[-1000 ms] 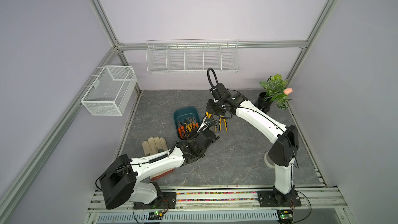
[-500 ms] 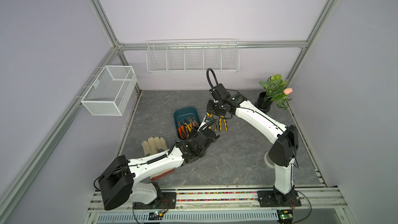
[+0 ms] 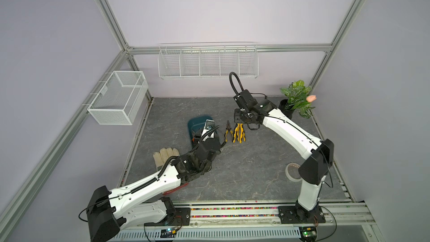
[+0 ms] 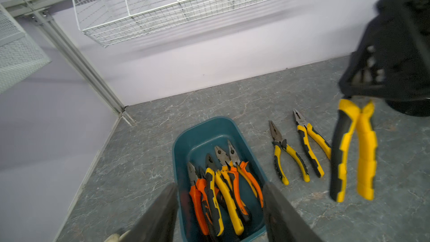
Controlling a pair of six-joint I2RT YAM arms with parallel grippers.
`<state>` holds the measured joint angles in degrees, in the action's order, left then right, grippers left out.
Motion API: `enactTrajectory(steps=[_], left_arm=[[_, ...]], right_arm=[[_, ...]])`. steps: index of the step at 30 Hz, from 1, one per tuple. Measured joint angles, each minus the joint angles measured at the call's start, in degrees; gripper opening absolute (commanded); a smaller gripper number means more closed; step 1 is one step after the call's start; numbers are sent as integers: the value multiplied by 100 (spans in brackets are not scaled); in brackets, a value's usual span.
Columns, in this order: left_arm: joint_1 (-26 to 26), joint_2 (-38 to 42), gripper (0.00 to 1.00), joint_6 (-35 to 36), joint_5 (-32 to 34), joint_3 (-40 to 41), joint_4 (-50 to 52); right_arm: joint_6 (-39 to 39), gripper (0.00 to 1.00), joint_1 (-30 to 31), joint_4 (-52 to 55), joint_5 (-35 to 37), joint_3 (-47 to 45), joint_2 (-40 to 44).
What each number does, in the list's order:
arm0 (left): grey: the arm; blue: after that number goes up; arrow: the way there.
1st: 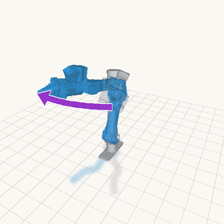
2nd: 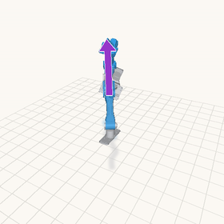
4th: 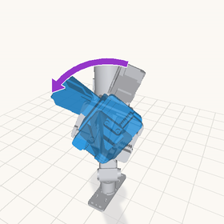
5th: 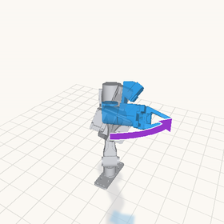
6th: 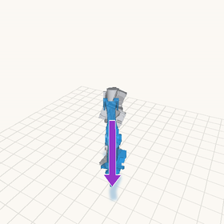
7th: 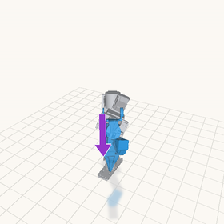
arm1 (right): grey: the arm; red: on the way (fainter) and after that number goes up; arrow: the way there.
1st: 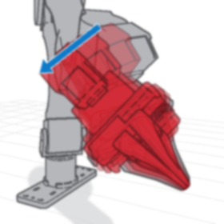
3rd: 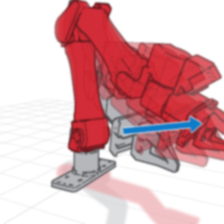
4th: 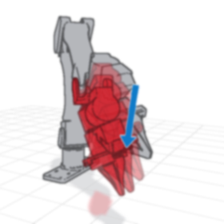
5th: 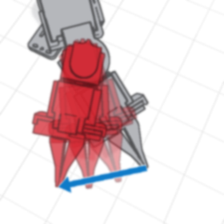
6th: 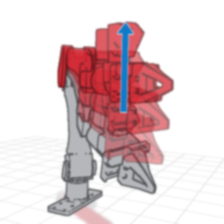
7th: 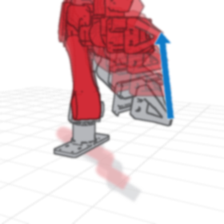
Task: Take the pliers out of the storage box
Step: Pick up the pliers from the storage box, then place the pliers at the center of the board.
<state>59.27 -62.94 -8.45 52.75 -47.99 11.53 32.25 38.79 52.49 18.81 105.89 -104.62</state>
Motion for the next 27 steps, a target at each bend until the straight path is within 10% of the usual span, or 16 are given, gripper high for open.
enactTrajectory(steps=[11,27], left_arm=[[-39,-275,63,-944,-55,13,780],[-907,-203,63,-2275,-1578,-118,1486]], right_arm=[[-1038,6,-1331,-90,-706,-833,-72],[-1567,7,-1473,-46,-1119,1137,-2363]])
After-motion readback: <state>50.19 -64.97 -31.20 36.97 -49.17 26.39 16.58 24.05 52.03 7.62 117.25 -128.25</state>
